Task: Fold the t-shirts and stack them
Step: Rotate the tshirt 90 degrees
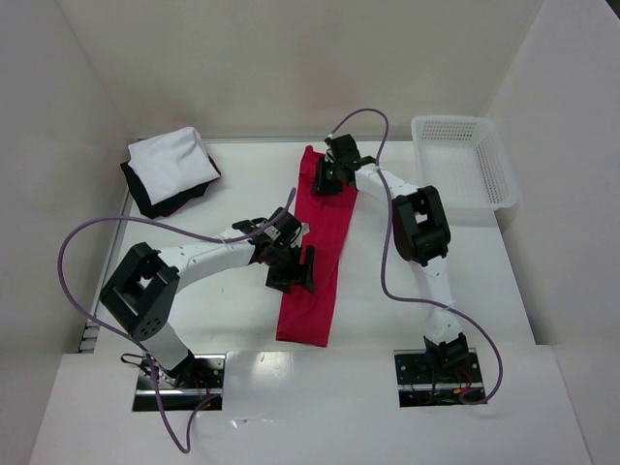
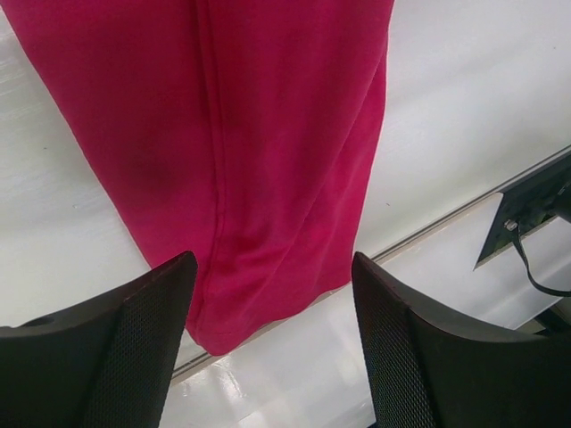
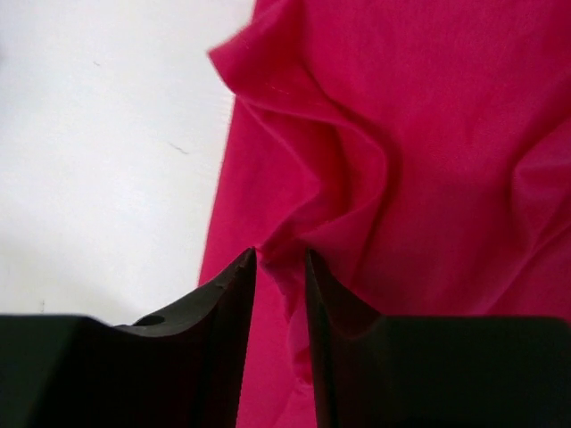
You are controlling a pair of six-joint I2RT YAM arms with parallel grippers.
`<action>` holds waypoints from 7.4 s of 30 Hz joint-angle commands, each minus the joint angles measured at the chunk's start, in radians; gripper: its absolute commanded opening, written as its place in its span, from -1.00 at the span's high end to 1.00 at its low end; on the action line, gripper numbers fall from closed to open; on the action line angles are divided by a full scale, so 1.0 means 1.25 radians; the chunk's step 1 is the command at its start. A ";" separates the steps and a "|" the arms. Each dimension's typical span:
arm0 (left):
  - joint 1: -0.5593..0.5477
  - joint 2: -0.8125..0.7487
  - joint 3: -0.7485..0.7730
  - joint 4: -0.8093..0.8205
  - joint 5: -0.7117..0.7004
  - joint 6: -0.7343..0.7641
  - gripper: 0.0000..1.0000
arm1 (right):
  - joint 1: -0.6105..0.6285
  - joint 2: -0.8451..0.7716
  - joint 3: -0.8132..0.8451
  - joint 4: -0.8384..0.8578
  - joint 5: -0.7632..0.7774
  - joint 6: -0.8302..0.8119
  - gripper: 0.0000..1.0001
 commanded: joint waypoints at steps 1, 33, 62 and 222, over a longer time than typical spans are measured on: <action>-0.004 0.004 -0.007 -0.008 0.008 0.001 -0.56 | 0.012 0.032 0.053 -0.034 0.012 -0.019 0.32; -0.021 -0.131 -0.094 -0.069 0.064 -0.014 -0.59 | 0.038 -0.260 -0.101 -0.010 0.046 -0.016 -0.59; -0.070 -0.101 -0.132 -0.058 0.028 -0.052 -0.23 | 0.062 -0.608 -0.637 -0.028 -0.002 0.055 -0.26; -0.082 -0.222 -0.163 -0.048 -0.005 -0.091 -0.69 | 0.470 -1.054 -0.985 -0.119 0.197 0.407 -0.57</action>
